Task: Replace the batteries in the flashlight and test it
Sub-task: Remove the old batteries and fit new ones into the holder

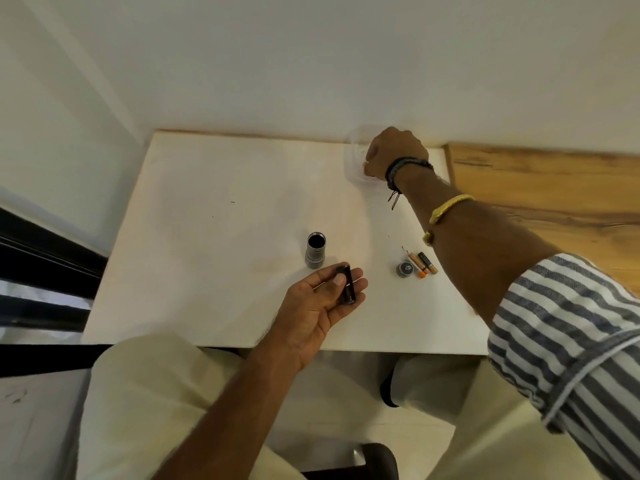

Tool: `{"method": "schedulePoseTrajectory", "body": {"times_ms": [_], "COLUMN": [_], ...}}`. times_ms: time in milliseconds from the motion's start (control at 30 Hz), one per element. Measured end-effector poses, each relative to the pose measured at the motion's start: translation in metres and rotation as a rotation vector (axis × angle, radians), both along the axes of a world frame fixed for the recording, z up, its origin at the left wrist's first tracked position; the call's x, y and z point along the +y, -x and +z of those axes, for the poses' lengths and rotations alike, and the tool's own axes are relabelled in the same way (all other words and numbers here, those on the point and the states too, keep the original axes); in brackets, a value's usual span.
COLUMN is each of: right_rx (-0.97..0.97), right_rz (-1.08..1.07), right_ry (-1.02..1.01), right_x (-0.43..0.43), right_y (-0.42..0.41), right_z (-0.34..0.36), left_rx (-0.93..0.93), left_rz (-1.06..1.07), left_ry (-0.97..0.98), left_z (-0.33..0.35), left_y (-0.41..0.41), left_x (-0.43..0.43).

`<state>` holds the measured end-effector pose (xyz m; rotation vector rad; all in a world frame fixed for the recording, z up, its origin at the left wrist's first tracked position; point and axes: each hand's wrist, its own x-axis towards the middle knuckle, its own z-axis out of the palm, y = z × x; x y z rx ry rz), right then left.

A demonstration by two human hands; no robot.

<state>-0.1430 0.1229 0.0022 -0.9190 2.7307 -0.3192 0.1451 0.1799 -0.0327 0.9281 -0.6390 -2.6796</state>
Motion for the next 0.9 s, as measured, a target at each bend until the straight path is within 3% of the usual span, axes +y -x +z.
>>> {"method": "schedulePoseTrajectory", "body": {"times_ms": [133, 433, 667, 900], "right_rx": [-0.049, -0.397, -0.61, -0.589], "right_rz": [-0.085, -0.113, -0.205, -0.121], "right_ry": [0.25, 0.663, 0.788, 0.835], "right_x": [0.02, 0.118, 0.195, 0.216], "right_y": [-0.013, -0.101, -0.178, -0.201], "right_z": [0.016, 0.04, 0.025, 0.024], "left_rx": [0.013, -0.005, -0.009, -0.06], "left_rz": [0.034, 0.022, 0.005, 0.003], "left_ry": [0.021, 0.11, 0.182, 0.258], "left_z": [0.005, 0.017, 0.018, 0.02], "left_y": [-0.001, -0.009, -0.014, -0.019], "left_x": [0.001, 0.008, 0.016, 0.026]}}
